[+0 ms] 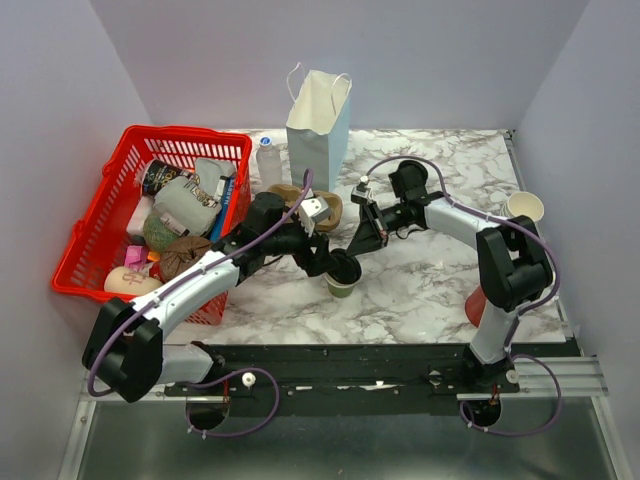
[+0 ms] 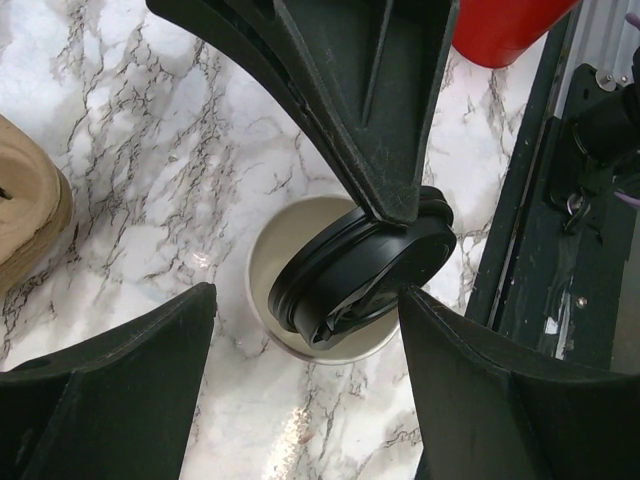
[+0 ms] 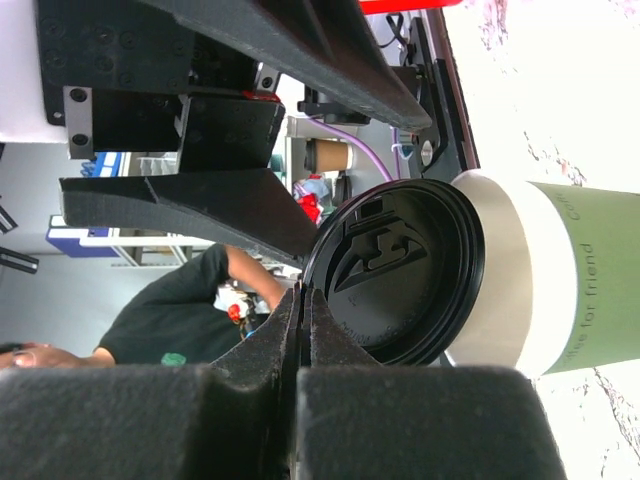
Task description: Pack the takeout coffee
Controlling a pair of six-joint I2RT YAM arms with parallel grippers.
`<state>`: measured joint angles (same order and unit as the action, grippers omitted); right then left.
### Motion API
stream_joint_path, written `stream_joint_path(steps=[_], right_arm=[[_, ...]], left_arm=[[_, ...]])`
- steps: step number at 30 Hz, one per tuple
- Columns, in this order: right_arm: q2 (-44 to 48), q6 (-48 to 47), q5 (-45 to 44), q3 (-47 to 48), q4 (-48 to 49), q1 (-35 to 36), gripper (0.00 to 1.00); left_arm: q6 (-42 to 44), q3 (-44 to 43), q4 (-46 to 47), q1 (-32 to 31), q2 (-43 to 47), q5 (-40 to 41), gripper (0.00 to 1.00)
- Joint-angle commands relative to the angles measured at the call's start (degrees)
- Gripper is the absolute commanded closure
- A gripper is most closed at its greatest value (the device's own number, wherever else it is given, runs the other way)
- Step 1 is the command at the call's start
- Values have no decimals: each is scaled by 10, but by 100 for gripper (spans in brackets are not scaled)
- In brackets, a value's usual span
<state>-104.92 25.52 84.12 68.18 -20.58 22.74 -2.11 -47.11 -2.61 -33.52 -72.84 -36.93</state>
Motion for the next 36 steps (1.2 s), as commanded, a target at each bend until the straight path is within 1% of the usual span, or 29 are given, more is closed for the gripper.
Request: stream_joint_path(steps=[1, 8, 12, 21, 25, 28, 31, 32, 36], right_arm=[[-16, 8, 7, 7, 8, -4, 89], [-19, 7, 2, 9, 5, -11, 81], [-18, 6, -5, 8, 5, -13, 74], [-16, 5, -11, 10, 1, -18, 71], [-12, 1, -16, 12, 1, -22, 71], [-5, -25, -38, 26, -16, -29, 70], [-2, -85, -74, 52, -67, -33, 67], [0, -122, -93, 60, -100, -33, 67], [2, -182, -129, 79, -149, -33, 64]], left_arm=[[18, -8, 19, -3, -6, -13, 19], [12, -9, 24, -2, -15, -12, 19], [15, -14, 22, -2, -20, -14, 19], [13, -14, 23, -3, -27, -7, 19], [11, -20, 38, -2, -30, 0, 19], [7, -26, 40, -2, -33, 2, 20], [6, -32, 40, -3, -38, -2, 20], [6, -34, 38, -2, -42, -3, 20], [6, -37, 38, -2, -49, -7, 20]])
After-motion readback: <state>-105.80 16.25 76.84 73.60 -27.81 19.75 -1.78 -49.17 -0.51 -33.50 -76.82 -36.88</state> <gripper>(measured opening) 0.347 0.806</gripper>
